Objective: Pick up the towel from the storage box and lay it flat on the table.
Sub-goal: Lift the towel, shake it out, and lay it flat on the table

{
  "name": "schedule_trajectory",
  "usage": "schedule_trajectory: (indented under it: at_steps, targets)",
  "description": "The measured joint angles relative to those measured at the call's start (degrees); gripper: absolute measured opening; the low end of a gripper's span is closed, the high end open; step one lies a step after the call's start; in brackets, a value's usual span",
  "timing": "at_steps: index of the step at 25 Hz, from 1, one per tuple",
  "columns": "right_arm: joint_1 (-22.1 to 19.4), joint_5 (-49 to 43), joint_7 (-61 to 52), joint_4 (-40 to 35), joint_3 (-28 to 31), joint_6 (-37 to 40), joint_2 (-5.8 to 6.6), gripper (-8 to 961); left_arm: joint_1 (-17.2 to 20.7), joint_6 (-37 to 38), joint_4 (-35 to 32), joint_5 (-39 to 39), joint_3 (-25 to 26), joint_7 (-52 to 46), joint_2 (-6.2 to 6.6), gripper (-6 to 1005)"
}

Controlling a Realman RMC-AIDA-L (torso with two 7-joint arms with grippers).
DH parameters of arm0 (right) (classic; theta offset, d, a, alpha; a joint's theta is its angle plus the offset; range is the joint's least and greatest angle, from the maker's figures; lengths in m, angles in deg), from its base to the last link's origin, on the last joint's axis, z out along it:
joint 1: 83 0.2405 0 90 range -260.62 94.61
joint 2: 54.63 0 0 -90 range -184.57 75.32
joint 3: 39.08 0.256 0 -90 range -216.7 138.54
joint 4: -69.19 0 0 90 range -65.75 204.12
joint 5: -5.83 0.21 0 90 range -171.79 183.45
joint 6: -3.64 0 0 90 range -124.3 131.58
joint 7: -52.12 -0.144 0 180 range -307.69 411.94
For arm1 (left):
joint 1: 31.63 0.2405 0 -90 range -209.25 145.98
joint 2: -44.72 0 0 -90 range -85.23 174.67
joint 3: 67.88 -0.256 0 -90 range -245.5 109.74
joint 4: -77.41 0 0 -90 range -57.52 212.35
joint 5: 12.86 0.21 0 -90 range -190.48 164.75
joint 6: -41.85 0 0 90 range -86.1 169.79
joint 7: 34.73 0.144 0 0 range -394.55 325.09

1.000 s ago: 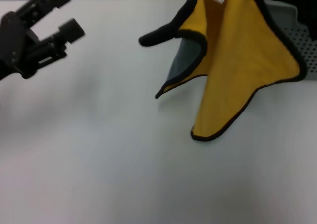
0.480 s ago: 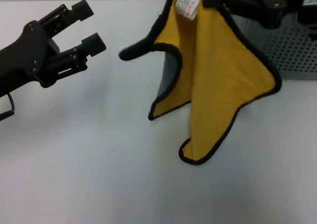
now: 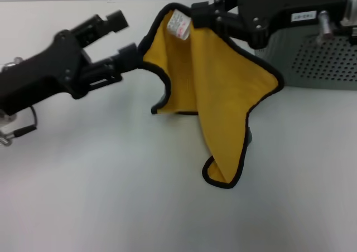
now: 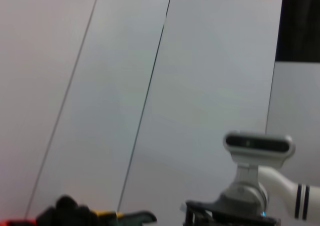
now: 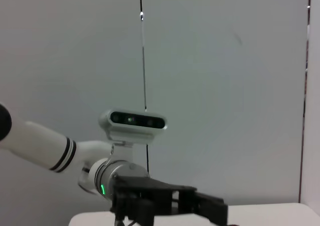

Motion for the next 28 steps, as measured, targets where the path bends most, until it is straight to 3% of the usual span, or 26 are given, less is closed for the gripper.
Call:
schedule_trajectory:
  at_steps: [5, 21, 28]
  targets:
    - [0.17, 0.56, 1.39, 0.0, -1.47, -1.7, -0.3, 71, -1.28, -2.21, 0.39, 2.36, -0.02, -0.46, -0.6, 845]
    - [-0.42, 2.18, 1.81, 0.0, -1.28, -1.94, -0.32, 85, -1.31, -3.51, 0.4, 2.85, 0.03, -2.12, -0.62, 827]
    - [-0.54, 2.19, 1.82, -0.01, -1.48, -1.94, -0.31, 91, -1.13, -3.52, 0.39, 2.92, -0.02, -1.73, -0.59, 569]
